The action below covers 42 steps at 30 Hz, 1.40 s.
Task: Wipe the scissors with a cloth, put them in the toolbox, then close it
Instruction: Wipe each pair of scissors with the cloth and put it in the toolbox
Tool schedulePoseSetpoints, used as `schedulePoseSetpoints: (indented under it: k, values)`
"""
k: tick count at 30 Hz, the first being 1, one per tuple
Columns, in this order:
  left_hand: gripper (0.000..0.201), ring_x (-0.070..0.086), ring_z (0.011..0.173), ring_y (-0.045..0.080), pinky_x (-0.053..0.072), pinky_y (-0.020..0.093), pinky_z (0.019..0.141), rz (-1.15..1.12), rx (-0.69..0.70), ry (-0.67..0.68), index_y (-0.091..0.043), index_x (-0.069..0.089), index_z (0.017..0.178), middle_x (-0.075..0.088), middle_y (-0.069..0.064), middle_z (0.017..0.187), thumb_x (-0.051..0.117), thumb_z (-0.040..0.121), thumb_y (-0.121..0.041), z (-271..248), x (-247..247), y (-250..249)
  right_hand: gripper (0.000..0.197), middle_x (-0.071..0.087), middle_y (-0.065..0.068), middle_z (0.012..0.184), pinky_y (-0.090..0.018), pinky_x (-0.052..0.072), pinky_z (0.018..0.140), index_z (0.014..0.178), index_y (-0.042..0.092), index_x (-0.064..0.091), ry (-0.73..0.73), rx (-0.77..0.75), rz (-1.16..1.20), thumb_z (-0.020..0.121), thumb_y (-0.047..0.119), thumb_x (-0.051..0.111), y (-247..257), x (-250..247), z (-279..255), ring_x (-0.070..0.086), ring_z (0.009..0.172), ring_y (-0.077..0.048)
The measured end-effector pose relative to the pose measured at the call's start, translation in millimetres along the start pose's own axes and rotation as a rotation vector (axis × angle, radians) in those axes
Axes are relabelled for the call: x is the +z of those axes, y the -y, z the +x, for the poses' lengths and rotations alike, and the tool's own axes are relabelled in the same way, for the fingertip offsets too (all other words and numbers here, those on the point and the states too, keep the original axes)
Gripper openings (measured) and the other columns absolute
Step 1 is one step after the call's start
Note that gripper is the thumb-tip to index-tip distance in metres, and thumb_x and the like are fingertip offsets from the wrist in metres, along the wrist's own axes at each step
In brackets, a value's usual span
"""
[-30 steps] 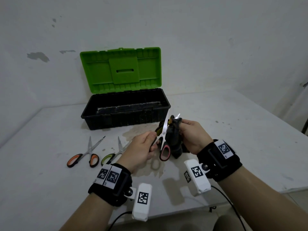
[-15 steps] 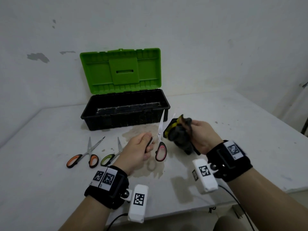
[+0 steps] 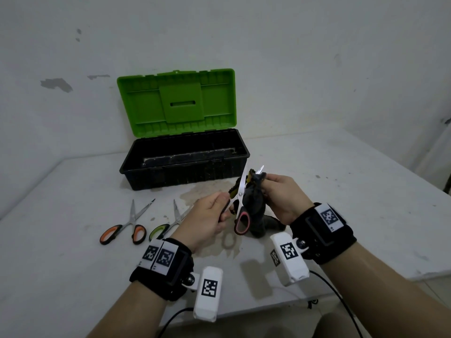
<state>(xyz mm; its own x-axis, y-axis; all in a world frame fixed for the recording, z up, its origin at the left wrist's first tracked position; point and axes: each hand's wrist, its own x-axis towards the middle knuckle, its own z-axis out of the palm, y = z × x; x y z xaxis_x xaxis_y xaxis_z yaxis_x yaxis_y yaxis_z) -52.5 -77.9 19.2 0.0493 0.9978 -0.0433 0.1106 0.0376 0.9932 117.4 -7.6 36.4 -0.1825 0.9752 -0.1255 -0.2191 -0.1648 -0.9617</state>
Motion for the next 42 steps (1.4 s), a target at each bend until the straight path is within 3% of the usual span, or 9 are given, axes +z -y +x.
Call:
schedulePoseSetpoints:
  k: [7,11,14,18,22,26,29,38,42]
  values:
    - [0.027,0.054,0.051,0.017,0.045,0.027,0.051,0.025,-0.037,-0.015,-0.008,0.054,0.082,0.045,0.000,0.059,0.048,0.104,-0.022,-0.9,-1.7,-4.3,0.017,0.067,-0.008,0.070,-0.023,0.053,0.056,0.086,0.001,0.068,-0.193,-0.048,0.107,0.094,-0.002,0.053,14.9,-17.4,12.5,0.061,0.061,-0.017]
    - [0.018,0.062,0.052,0.020,0.051,0.028,0.052,-0.003,-0.069,-0.043,-0.009,0.058,0.078,0.054,0.004,0.059,0.063,0.094,-0.003,-3.5,-14.5,0.2,0.025,0.074,-0.003,0.081,-0.037,0.056,0.068,0.095,0.013,0.068,-0.203,0.014,0.075,0.101,0.030,0.052,19.2,-29.4,12.2,0.069,0.073,-0.018]
    - [0.020,0.055,0.045,0.014,0.042,0.023,0.043,0.096,-0.051,-0.091,-0.013,0.060,0.075,0.054,0.003,0.055,0.076,0.086,-0.008,-4.0,-22.1,6.3,0.031,0.071,-0.013,0.092,-0.042,0.057,0.076,0.103,0.006,0.063,-0.207,0.065,0.049,0.102,0.034,0.048,19.1,-28.3,12.6,0.069,0.082,-0.028]
    - [0.027,0.046,0.044,0.014,0.032,0.024,0.043,0.125,-0.135,-0.078,-0.005,0.064,0.082,0.048,-0.002,0.055,0.085,0.077,-0.022,-4.6,-34.9,17.3,0.026,0.063,-0.009,0.058,-0.031,0.053,0.056,0.073,0.009,0.054,-0.149,0.093,0.132,0.096,0.012,0.043,31.0,-23.7,8.1,0.064,0.049,-0.021]
    - [0.026,0.041,0.043,0.015,0.031,0.025,0.044,0.197,-0.183,-0.049,-0.015,0.055,0.069,0.044,0.000,0.054,0.075,0.086,-0.020,-8.9,-41.2,16.2,0.019,0.062,-0.016,0.059,-0.032,0.051,0.057,0.071,0.000,0.055,-0.103,-0.145,-0.070,0.085,-0.004,0.043,46.5,-19.4,5.6,0.062,0.055,-0.029]
    - [0.017,0.031,0.043,0.012,0.023,0.023,0.040,0.048,-0.248,-0.008,-0.008,0.050,0.078,0.036,-0.001,0.055,0.047,0.094,-0.012,-11.6,-41.8,7.3,0.028,0.074,-0.015,0.095,-0.038,0.057,0.076,0.112,0.003,0.059,-0.111,-0.429,-0.341,0.087,0.010,0.065,59.9,-18.3,16.0,0.072,0.085,-0.026]
    - [0.021,0.028,0.043,0.011,0.021,0.022,0.038,0.035,-0.259,0.037,-0.003,0.053,0.082,0.036,0.000,0.055,0.041,0.096,-0.013,-12.7,-40.5,2.5,0.016,0.072,-0.006,0.096,-0.029,0.055,0.077,0.103,0.009,0.065,-0.022,-0.534,-0.615,0.089,0.018,0.066,56.4,-6.9,16.5,0.069,0.084,-0.016]
    - [0.015,0.026,0.043,0.011,0.018,0.023,0.039,0.055,-0.259,0.052,-0.007,0.050,0.085,0.035,-0.002,0.053,0.040,0.096,-0.010,-11.5,-35.8,6.2,0.012,0.065,0.004,0.084,-0.038,0.050,0.078,0.102,0.031,0.051,0.384,-0.479,-0.953,0.098,0.020,0.053,16.9,1.8,9.5,0.063,0.083,-0.014]
    - [0.021,0.027,0.043,0.010,0.020,0.020,0.038,0.080,-0.267,0.078,-0.006,0.051,0.079,0.034,0.000,0.055,0.041,0.096,-0.011,-11.4,-34.9,7.2,0.011,0.066,-0.002,0.087,-0.036,0.052,0.077,0.102,0.031,0.050,0.173,-0.505,-0.942,0.097,0.022,0.053,18.7,-4.3,16.6,0.064,0.085,-0.022]
